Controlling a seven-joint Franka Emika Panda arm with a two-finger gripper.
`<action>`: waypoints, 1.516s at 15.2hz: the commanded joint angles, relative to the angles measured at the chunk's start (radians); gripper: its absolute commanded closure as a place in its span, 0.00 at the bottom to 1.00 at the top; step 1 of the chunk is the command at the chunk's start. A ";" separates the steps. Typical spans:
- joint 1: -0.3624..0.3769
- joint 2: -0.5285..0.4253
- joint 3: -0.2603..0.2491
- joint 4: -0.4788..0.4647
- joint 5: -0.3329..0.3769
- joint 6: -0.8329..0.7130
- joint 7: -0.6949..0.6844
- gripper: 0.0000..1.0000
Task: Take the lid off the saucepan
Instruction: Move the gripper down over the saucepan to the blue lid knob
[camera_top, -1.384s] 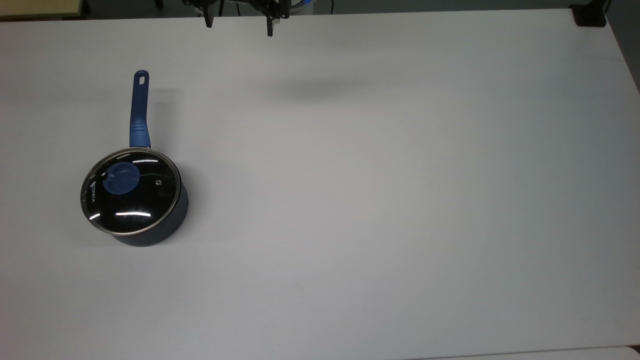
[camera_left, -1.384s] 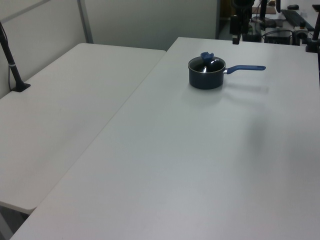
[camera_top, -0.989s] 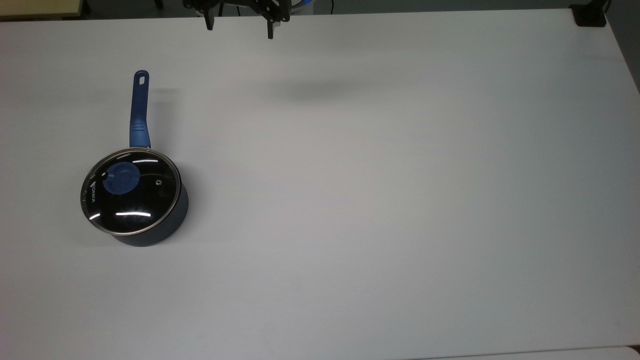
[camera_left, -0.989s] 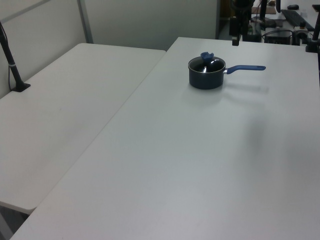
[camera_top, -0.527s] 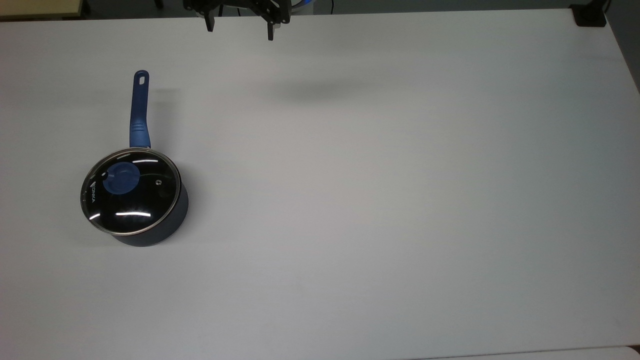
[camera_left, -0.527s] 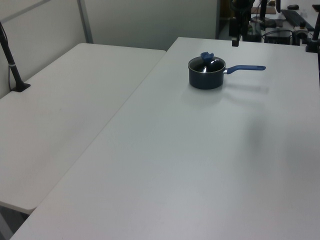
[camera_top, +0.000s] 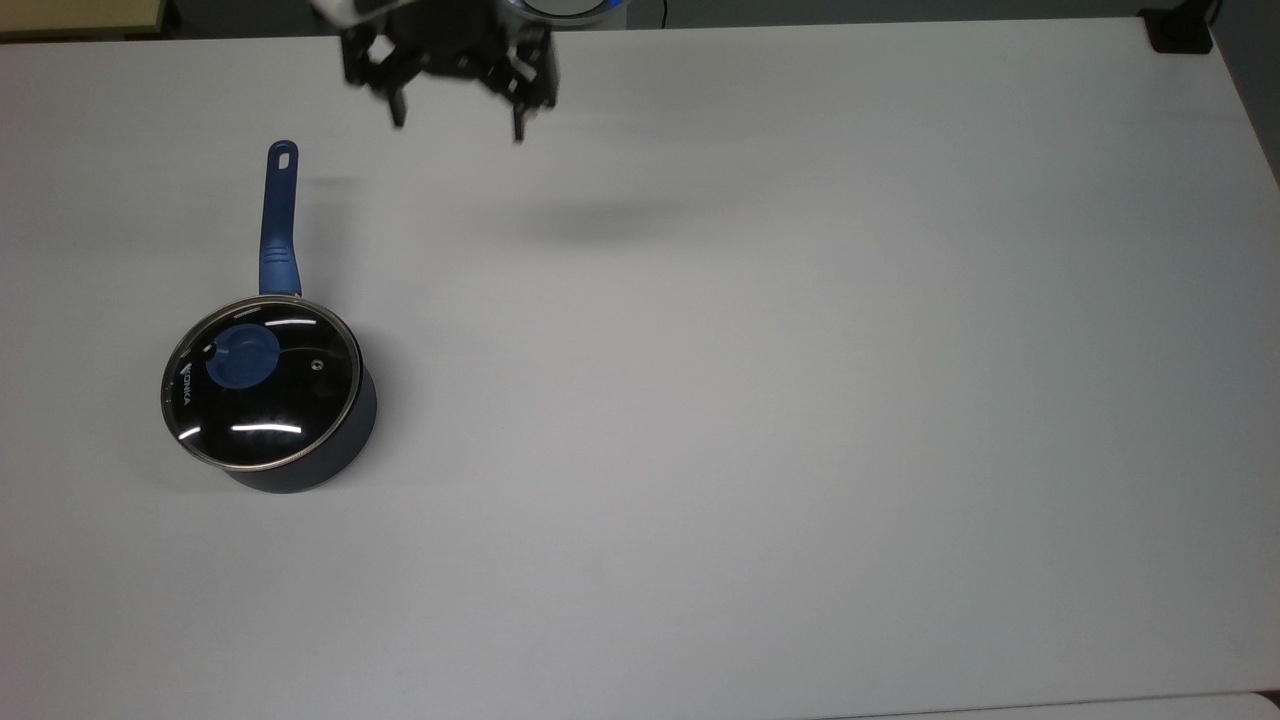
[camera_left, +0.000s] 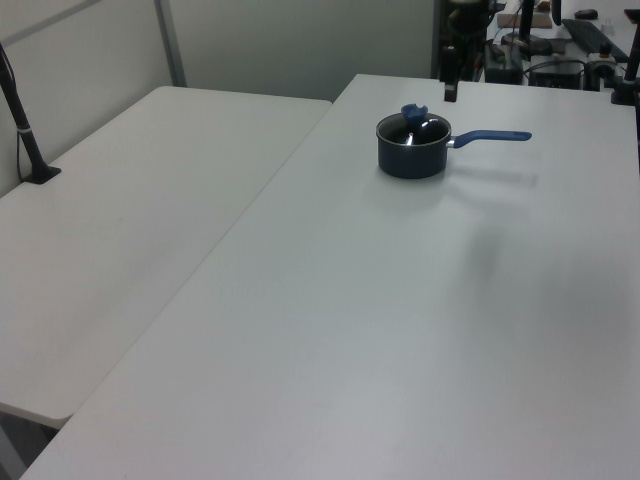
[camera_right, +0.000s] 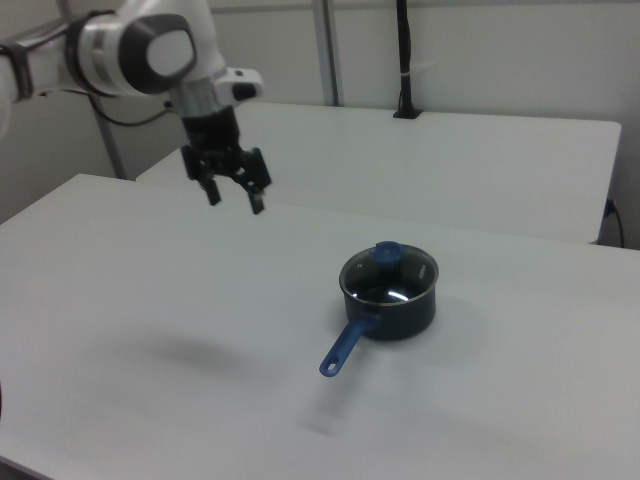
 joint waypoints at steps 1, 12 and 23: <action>-0.080 0.075 -0.012 0.042 -0.013 0.084 -0.029 0.00; -0.242 0.308 -0.012 0.093 -0.001 0.471 -0.020 0.00; -0.246 0.377 -0.009 0.092 0.002 0.589 -0.015 0.00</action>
